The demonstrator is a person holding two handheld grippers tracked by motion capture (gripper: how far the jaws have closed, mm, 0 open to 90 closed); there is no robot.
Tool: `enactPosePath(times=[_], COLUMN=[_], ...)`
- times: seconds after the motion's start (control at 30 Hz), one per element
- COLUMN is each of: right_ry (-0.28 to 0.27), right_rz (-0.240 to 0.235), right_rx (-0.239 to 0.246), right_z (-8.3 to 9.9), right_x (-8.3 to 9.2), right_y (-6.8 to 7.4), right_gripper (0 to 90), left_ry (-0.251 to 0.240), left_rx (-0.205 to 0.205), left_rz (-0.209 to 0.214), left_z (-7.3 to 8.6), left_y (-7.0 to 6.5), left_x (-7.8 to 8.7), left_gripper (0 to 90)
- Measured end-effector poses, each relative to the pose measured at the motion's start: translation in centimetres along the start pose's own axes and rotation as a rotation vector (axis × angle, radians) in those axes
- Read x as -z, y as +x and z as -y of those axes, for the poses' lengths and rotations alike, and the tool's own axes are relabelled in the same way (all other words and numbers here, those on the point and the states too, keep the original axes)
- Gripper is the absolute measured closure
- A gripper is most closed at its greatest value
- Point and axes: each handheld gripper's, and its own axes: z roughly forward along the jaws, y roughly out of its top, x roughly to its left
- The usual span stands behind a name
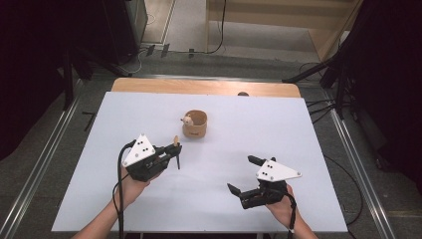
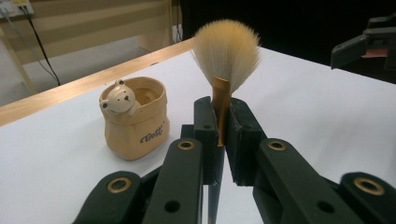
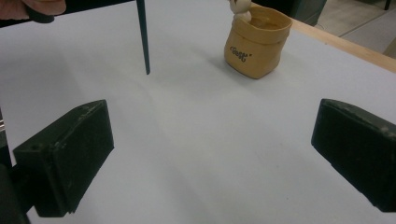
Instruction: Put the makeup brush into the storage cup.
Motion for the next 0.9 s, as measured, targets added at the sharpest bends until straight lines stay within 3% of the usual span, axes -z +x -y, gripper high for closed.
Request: enactPosePath(times=[0.6,0.9], right_ry=[-0.009,-0.009], right_rz=[0.040,0.048], right_rx=[0.026,0.037], right_z=[0.0,-0.1], right_x=[-0.1,-0.2], right_y=[-0.4,-0.4], right_gripper=[0.0,0.0], left_ry=[-0.019,-0.008], left_rx=[0.027,0.012], left_rz=[0.003,-0.008], left_z=[-1.9,-2.8], left_y=[1.4,1.7], left_x=[-1.5,-1.9], left_gripper=[84.1,84.1])
